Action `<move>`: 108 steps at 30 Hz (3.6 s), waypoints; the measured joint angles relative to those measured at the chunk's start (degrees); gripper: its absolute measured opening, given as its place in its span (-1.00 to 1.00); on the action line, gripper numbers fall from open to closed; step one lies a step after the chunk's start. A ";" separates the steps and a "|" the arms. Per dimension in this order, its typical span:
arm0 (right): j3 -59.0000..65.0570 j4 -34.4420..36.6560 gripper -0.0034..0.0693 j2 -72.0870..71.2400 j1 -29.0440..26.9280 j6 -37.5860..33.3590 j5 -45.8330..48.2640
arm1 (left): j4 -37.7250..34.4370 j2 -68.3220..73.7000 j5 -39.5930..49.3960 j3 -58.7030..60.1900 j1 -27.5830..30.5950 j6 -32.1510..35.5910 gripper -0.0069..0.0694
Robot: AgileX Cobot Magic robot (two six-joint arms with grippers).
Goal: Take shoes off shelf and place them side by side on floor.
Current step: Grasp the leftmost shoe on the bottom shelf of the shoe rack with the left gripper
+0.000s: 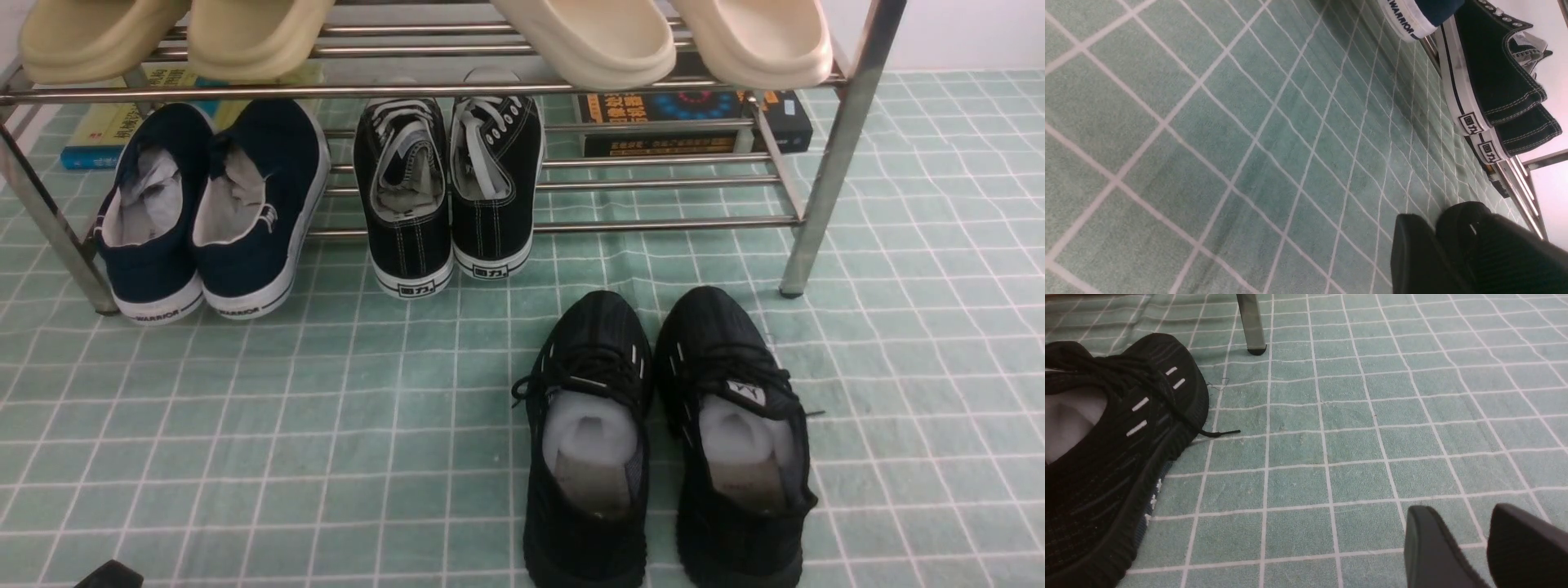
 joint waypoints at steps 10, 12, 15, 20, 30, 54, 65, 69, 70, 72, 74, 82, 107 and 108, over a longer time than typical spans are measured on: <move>0.00 0.00 -0.25 0.00 0.00 0.00 0.00 | -0.21 0.00 -0.18 0.00 0.00 -0.13 -0.19; 0.00 -0.06 -0.25 0.00 0.00 0.00 0.00 | -0.26 0.00 -0.25 0.00 0.00 -0.14 -0.19; 0.00 -0.06 -0.25 0.00 0.00 0.00 0.00 | -1.39 0.00 -1.30 0.12 0.00 -0.14 -0.19; 0.00 -0.06 -0.25 0.00 0.00 0.00 0.00 | -4.90 0.00 0.90 -3.02 0.00 4.30 -0.40; 0.00 -0.06 -0.25 0.00 -0.04 0.00 0.00 | 0.57 10.57 15.06 -22.71 0.00 11.17 -0.82; 0.00 -0.06 -0.25 0.00 -0.04 0.00 0.00 | 38.07 70.57 11.98 -59.17 0.00 -11.47 -0.01; 0.00 0.00 -0.25 0.00 -0.04 0.00 0.00 | 39.84 76.73 15.66 -62.69 0.05 -16.43 -0.26; 0.01 0.00 -0.25 0.00 -0.04 0.00 0.00 | 33.66 73.46 21.73 -63.57 1.49 -5.30 -0.72; 0.01 0.00 -0.25 0.00 -0.04 0.00 0.00 | 32.08 73.12 23.59 -64.06 2.47 -2.80 -0.77; 0.01 0.00 -0.25 0.00 -0.04 0.00 0.00 | 26.48 73.41 28.40 -65.54 7.24 5.23 -0.80; 0.01 0.00 -0.25 0.00 -0.04 0.00 0.00 | 22.92 74.26 29.67 -65.99 9.75 9.17 -0.80; 0.01 0.00 -0.25 0.00 -0.04 0.00 0.00 | -0.19 83.23 29.28 -68.66 16.48 30.28 -0.77; 0.01 -0.05 -0.25 0.00 -0.04 0.00 0.00 | -6.97 95.73 11.02 -70.89 16.57 37.04 0.43; 0.01 -0.05 -0.25 0.00 -0.04 0.00 -0.05 | -7.67 96.58 10.22 -70.89 16.57 37.17 0.43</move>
